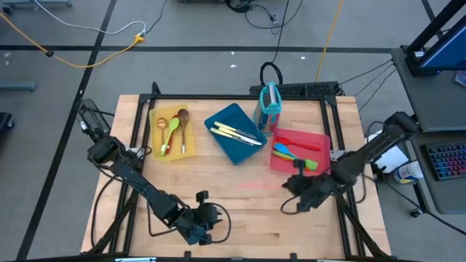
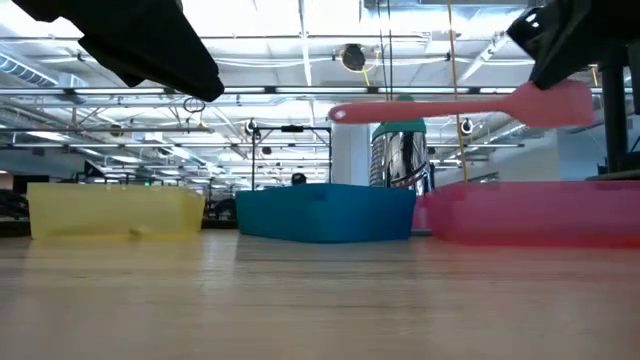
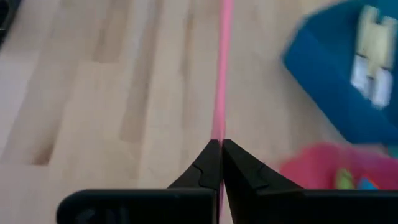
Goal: Pick & Place Kitchen Items
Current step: Put the pink spatula into the pink bin, then return to Home Position
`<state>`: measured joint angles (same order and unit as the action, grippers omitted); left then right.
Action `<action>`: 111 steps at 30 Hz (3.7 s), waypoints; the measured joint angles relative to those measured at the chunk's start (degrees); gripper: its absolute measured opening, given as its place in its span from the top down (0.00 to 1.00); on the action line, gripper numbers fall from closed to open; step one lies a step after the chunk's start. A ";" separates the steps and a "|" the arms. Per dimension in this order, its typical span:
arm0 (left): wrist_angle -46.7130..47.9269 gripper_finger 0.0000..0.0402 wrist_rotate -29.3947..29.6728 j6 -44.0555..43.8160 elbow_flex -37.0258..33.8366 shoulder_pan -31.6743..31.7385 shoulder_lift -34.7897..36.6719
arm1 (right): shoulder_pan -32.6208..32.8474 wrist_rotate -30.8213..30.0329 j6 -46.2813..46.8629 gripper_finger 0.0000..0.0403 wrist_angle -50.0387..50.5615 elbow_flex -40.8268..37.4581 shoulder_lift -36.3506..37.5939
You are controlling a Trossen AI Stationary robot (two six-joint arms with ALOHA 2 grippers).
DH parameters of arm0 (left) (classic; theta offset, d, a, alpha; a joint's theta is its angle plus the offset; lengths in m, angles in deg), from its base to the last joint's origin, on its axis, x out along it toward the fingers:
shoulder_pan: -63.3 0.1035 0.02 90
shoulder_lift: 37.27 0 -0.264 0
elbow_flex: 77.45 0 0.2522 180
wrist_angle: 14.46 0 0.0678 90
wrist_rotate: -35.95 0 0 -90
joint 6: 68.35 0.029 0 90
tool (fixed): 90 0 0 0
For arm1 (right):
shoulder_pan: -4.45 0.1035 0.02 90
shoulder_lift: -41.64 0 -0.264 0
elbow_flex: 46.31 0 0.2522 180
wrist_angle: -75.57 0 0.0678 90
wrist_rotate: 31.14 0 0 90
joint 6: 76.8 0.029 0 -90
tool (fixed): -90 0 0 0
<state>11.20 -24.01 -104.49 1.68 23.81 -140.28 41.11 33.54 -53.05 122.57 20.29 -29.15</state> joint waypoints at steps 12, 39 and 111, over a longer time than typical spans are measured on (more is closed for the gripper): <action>-0.04 0.78 0.00 -0.13 0.07 0.00 0.00 | -0.04 -4.65 16.59 1.00 25.88 0.00 18.53; -0.08 0.78 0.02 -0.08 0.09 0.96 0.05 | -0.09 1.38 34.90 0.99 40.86 -11.92 22.69; 16.54 0.78 -2.97 34.73 -12.49 18.19 52.54 | -14.84 8.50 -31.76 0.87 -30.82 -12.07 33.28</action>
<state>27.74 -26.98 -69.75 -10.81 42.00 -87.73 26.28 42.04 -84.81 91.76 8.22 4.13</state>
